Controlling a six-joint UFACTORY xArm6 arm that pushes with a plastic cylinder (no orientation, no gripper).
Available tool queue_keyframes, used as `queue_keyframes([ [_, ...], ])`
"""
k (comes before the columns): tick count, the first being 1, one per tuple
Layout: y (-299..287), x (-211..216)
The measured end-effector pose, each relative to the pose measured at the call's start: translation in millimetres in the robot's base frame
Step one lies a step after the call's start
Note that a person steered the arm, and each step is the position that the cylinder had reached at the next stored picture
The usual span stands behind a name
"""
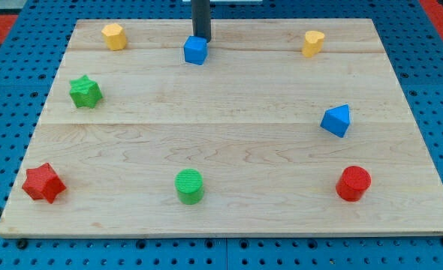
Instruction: Push the yellow heart towards the left
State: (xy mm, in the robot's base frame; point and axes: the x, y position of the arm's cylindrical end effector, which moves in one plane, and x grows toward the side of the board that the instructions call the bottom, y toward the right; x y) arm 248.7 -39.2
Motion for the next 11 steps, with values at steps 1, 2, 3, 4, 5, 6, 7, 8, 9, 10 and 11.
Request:
queue_keyframes([
  [1,-7.1,6.0],
  [2,33.3,11.3],
  [3,13.7,22.0],
  [4,0.8,22.5],
  [5,39.2,-6.6],
  [6,148.9,-35.3],
  [7,250.1,-27.9],
  [8,232.8,-18.7],
  [9,175.4,11.4],
  [10,176.9,38.9],
  [11,221.5,33.0],
])
